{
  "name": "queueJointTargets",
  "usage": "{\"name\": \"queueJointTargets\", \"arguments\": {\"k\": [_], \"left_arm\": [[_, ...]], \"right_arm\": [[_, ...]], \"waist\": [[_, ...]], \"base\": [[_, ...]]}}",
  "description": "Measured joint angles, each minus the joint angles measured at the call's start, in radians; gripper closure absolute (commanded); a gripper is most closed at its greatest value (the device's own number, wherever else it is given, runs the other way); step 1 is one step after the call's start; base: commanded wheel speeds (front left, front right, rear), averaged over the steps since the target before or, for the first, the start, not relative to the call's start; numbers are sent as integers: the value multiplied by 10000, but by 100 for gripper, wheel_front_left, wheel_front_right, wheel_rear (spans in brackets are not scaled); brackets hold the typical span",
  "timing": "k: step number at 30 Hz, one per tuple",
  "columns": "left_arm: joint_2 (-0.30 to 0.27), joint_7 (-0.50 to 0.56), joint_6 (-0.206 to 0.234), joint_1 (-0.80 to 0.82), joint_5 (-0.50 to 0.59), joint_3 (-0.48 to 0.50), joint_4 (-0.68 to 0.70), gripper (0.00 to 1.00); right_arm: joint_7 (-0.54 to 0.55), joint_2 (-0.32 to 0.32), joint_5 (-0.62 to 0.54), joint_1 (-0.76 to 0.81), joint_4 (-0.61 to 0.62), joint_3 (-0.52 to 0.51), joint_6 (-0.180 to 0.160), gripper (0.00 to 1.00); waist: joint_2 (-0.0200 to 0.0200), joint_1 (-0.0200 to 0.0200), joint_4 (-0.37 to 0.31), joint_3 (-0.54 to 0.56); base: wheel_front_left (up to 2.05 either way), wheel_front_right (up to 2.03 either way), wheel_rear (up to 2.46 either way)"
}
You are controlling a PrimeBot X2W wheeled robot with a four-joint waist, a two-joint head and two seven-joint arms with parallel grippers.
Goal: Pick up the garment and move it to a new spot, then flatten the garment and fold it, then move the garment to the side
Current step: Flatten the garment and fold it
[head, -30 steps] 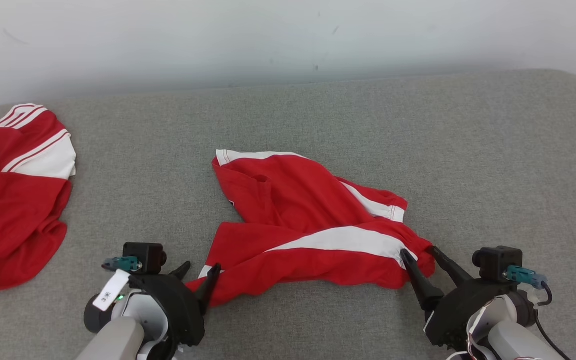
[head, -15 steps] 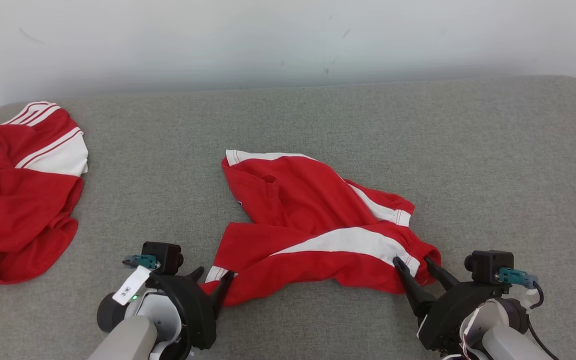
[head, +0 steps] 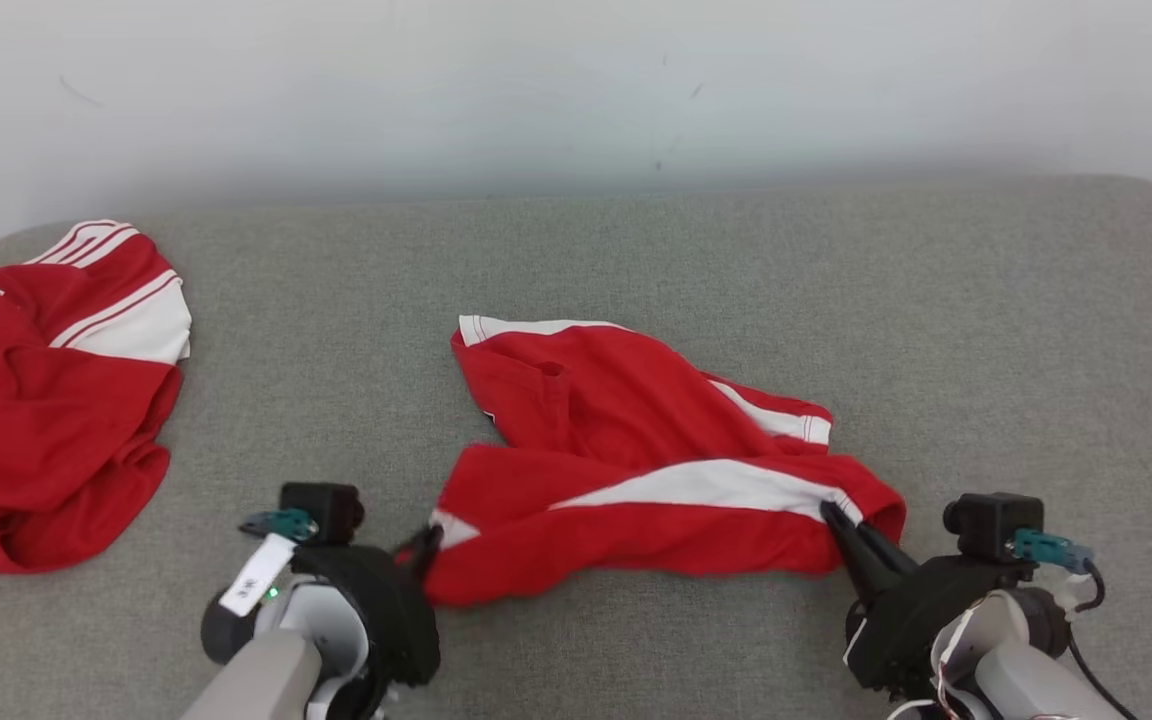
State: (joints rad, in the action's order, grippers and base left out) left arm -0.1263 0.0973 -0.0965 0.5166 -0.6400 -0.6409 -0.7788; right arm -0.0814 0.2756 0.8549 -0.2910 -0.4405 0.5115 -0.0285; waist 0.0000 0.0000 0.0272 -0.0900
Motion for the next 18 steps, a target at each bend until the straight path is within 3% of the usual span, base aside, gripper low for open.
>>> {"name": "queueJointTargets", "arguments": {"k": [4,9,16,18], "left_arm": [[-42,-821,186,23,10,362,616,100],[-42,-936,140,40,-71,454,920,100],[-244,211,-196,36,-742,259,828,100],[-316,828,-278,129,-1411,481,779,100]], "right_arm": [[-232,186,-44,-100,341,-184,119,100],[52,495,-146,-546,543,-42,389,100],[1831,663,221,-1500,349,539,1068,100],[2671,690,376,-2117,157,800,1170,100]], "waist": [[0,-1,-1,126],[0,0,16,205],[0,0,39,-43],[0,0,28,-204]], "base": [[0,0,0],[0,0,0],[0,0,0],[0,0,0]]}}
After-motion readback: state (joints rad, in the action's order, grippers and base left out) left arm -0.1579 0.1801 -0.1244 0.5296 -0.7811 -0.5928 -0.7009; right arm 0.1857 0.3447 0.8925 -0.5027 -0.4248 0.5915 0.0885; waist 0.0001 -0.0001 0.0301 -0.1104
